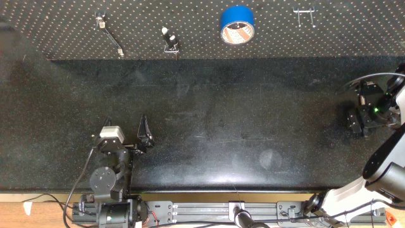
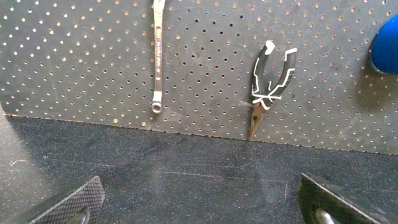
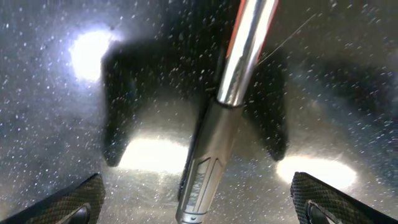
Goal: Place Tools Onto Pegboard
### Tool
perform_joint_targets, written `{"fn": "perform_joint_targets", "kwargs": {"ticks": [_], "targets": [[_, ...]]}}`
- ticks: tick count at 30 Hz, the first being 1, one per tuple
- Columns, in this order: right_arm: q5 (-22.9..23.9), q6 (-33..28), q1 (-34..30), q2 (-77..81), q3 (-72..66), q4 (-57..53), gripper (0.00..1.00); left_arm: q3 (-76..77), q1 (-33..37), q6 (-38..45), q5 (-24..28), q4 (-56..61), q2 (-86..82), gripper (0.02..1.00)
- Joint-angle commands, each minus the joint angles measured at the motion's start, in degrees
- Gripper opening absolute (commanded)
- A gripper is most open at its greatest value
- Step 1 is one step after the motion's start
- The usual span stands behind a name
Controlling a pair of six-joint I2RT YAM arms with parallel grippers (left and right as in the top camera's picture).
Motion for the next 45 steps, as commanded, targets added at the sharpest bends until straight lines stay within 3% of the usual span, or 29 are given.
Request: {"fn": "perform_joint_targets", "kwargs": {"ticks": [1, 11, 12, 14, 19, 26, 31, 45], "targets": [[0.1, 2.2, -0.2, 1.5, 0.1, 0.5, 0.978, -0.1, -0.3, 0.7, 0.4, -0.4, -0.5, 0.996], [0.1, 3.2, -0.2, 1.7, 0.1, 0.9, 0.976, -0.1, -0.3, 0.7, 0.4, -0.4, -0.5, 0.996], [0.1, 4.2, -0.2, 1.7, 0.1, 1.2, 0.858, -0.1, -0.3, 0.7, 0.4, -0.4, -0.5, 0.998], [0.1, 5.5, -0.2, 1.7, 0.1, 1.5, 0.759, -0.1, -0.3, 0.7, 0.4, -0.4, -0.5, 0.996], [0.1, 7.4, -0.2, 1.7, 0.1, 1.7, 0.579, -0.1, -0.3, 0.7, 0.4, -0.4, -0.5, 0.998], [0.1, 11.7, -0.2, 1.7, 0.1, 1.9, 0.437, -0.1, -0.3, 0.7, 0.4, -0.4, -0.5, 0.996], [0.1, 11.9, -0.2, 1.7, 0.1, 1.9, 0.246, -0.1, -0.3, 0.7, 0.4, -0.4, -0.5, 0.996], [0.1, 11.9, -0.2, 1.7, 0.1, 3.0, 0.187, -0.1, -0.3, 0.7, 0.4, -0.4, -0.5, 0.996]]}}
